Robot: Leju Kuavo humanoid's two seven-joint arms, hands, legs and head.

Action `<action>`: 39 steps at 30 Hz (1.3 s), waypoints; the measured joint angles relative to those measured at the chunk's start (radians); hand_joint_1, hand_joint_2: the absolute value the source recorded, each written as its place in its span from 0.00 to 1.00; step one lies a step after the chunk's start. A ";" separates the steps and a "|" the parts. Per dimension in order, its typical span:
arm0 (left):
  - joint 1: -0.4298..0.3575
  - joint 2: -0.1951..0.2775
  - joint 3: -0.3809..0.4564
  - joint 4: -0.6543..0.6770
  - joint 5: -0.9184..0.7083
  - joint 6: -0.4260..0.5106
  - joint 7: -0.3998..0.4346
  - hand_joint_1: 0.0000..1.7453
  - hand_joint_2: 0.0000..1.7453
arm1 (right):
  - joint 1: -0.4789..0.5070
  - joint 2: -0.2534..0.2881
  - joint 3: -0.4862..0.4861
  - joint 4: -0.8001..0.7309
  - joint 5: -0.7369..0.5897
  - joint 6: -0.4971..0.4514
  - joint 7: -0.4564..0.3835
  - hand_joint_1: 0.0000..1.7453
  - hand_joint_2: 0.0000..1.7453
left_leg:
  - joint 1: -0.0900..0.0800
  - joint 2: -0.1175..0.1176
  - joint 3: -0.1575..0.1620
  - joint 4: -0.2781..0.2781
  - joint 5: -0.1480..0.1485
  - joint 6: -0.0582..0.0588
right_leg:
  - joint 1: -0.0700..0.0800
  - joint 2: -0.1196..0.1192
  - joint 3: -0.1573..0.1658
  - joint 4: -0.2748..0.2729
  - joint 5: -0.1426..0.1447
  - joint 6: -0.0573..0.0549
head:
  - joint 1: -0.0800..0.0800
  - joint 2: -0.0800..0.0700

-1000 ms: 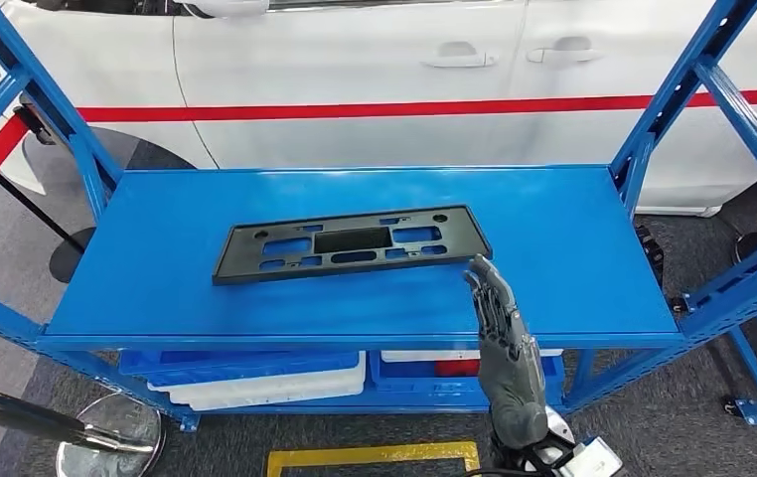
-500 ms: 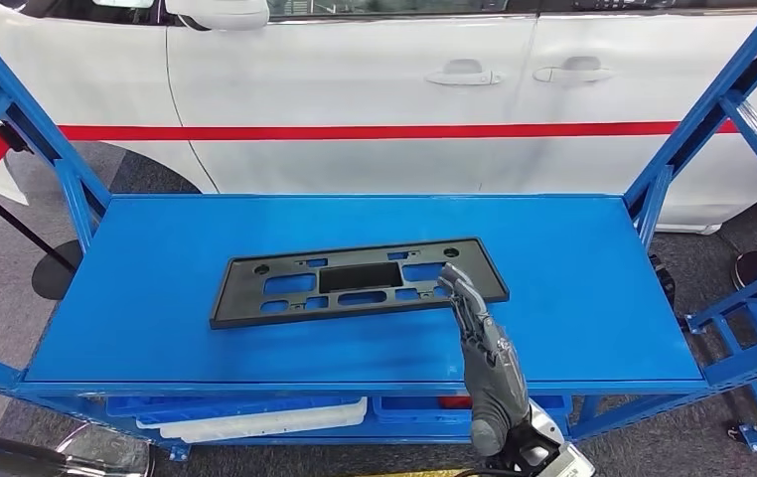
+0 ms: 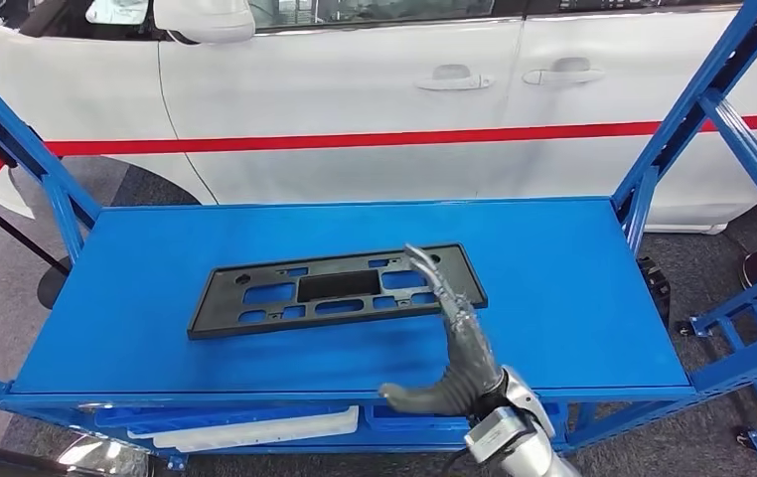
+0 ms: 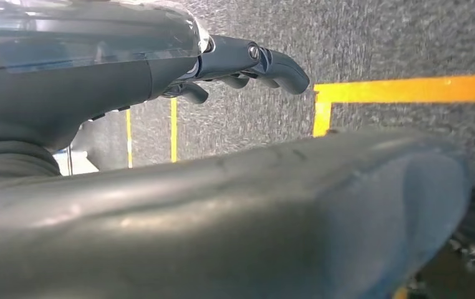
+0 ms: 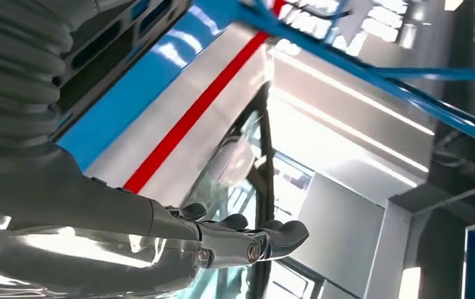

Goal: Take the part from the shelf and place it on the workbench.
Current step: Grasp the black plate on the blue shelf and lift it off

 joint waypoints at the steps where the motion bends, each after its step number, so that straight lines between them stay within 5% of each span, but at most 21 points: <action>1: 0.000 0.000 -0.005 0.000 -0.001 -0.001 0.001 0.00 0.00 | -0.009 0.003 0.013 0.021 0.045 -0.025 0.005 0.00 1.00 | 0.000 0.001 -0.032 0.070 -0.036 -0.002 | 0.002 -0.001 0.000 0.000 0.000 -0.004 | 0.000 0.000; 3: 0.003 0.000 -0.011 0.000 -0.002 -0.003 -0.003 0.00 0.00 | -0.025 0.013 0.042 0.069 0.118 -0.064 0.011 0.00 1.00 | 0.000 0.001 -0.086 0.188 -0.079 -0.005 | 0.007 -0.004 0.000 0.000 -0.001 -0.007 | 0.000 0.000; 4: 0.005 0.000 -0.011 0.000 -0.002 -0.003 -0.007 0.00 0.00 | -0.035 0.020 0.058 0.097 0.151 -0.081 0.014 0.00 1.00 | 0.000 0.001 -0.090 0.198 -0.073 -0.003 | 0.009 -0.004 0.001 0.000 -0.001 -0.007 | 0.000 0.000; 7: 0.007 0.000 -0.012 0.000 -0.002 -0.006 -0.021 0.00 0.00 | -0.074 0.048 0.103 0.181 0.256 -0.135 0.034 0.00 1.00 | -0.002 0.002 0.001 0.015 0.020 0.009 | 0.014 -0.002 0.005 0.001 -0.003 -0.006 | 0.000 0.000; 9: 0.006 -0.001 -0.012 0.000 -0.002 -0.007 -0.028 0.00 0.00 | -0.103 0.068 0.133 0.233 0.327 -0.180 0.056 0.00 1.00 | -0.007 0.003 0.049 -0.086 0.051 0.019 | 0.018 -0.002 0.005 0.002 -0.005 0.000 | 0.000 0.000; 13: 0.005 -0.002 -0.012 0.000 -0.008 -0.010 -0.035 0.00 0.00 | -0.156 0.095 0.187 0.328 0.467 -0.274 0.110 0.00 1.00 | -0.007 0.003 0.056 -0.107 0.058 0.036 | 0.018 -0.002 0.002 0.009 -0.012 0.021 | 0.000 0.000; 15: 0.005 -0.002 -0.012 0.000 -0.015 -0.012 -0.039 0.00 0.00 | -0.184 0.105 0.207 0.372 0.535 -0.320 0.147 0.00 1.00 | -0.002 0.005 0.058 -0.115 0.063 0.046 | 0.015 -0.001 -0.030 0.079 -0.056 0.031 | 0.000 0.000; 17: 0.006 -0.002 -0.013 0.000 -0.020 -0.015 -0.041 0.00 0.00 | -0.206 0.113 0.226 0.421 0.596 -0.362 0.185 0.00 1.00 | -0.002 0.005 0.057 -0.116 0.063 0.050 | 0.012 0.000 -0.096 0.215 -0.121 0.037 | 0.000 0.000; 19: 0.007 -0.002 -0.015 0.000 -0.026 -0.017 -0.042 0.00 0.00 | -0.223 0.122 0.242 0.471 0.654 -0.399 0.226 0.00 1.00 | -0.002 0.003 0.057 -0.115 0.063 0.049 | 0.008 -0.001 -0.138 0.292 -0.134 0.041 | 0.000 0.000; 20: 0.007 -0.002 -0.017 0.000 -0.029 -0.018 -0.042 0.00 0.00 | -0.233 0.127 0.249 0.494 0.682 -0.414 0.247 0.00 1.00 | -0.002 0.002 0.058 -0.114 0.062 0.048 | 0.007 -0.001 -0.131 0.273 -0.111 0.042 | 0.000 0.000; 22: 0.008 -0.003 -0.019 0.000 -0.035 -0.019 -0.042 0.00 0.00 | -0.258 0.143 0.261 0.543 0.734 -0.441 0.285 0.00 1.00 | -0.002 0.001 0.062 -0.112 0.059 0.043 | 0.005 -0.001 -0.069 0.138 -0.037 0.037 | 0.000 0.000; 24: 0.007 -0.003 -0.021 0.000 -0.039 -0.020 -0.042 0.00 0.00 | -0.283 0.159 0.272 0.587 0.773 -0.456 0.312 0.00 1.00 | -0.006 0.000 0.061 -0.107 0.056 0.034 | 0.008 0.000 -0.019 0.027 0.003 0.028 | 0.000 0.000; 29: 0.004 -0.002 -0.029 0.000 -0.045 -0.023 -0.042 0.00 0.00 | -0.329 0.196 0.295 0.680 0.868 -0.462 0.367 0.00 1.00 | -0.003 0.001 0.050 -0.084 0.036 0.003 | 0.010 0.000 -0.010 -0.003 0.012 -0.003 | 0.000 0.000; 32: 0.005 -0.002 -0.031 0.000 -0.049 -0.024 -0.042 0.00 0.00 | -0.357 0.219 0.312 0.748 0.927 -0.464 0.407 0.00 1.00 | 0.000 0.001 -0.031 0.092 -0.054 -0.007 | 0.009 -0.003 -0.009 -0.006 0.014 -0.014 | 0.000 0.000; 34: 0.007 -0.001 -0.031 0.000 -0.053 -0.024 -0.044 0.00 0.00 | -0.368 0.228 0.324 0.806 0.970 -0.472 0.438 0.00 1.00 | 0.000 0.002 -0.079 0.187 -0.080 -0.010 | 0.012 -0.005 -0.009 -0.006 0.013 -0.016 | 0.000 0.000; 36: 0.010 0.000 -0.031 0.000 -0.056 -0.024 -0.047 0.00 0.00 | -0.381 0.239 0.335 0.868 1.015 -0.479 0.469 0.00 1.00 | 0.000 0.002 -0.052 0.125 -0.028 -0.007 | 0.014 -0.004 -0.006 -0.006 0.012 -0.015 | 0.000 0.000; 39: 0.010 0.002 -0.032 0.000 -0.064 -0.025 -0.054 0.00 0.00 | -0.415 0.260 0.349 0.950 1.058 -0.482 0.502 0.00 1.00 | -0.004 0.002 0.044 -0.076 0.055 0.007 | 0.018 0.000 -0.002 -0.004 0.008 -0.007 | 0.000 0.000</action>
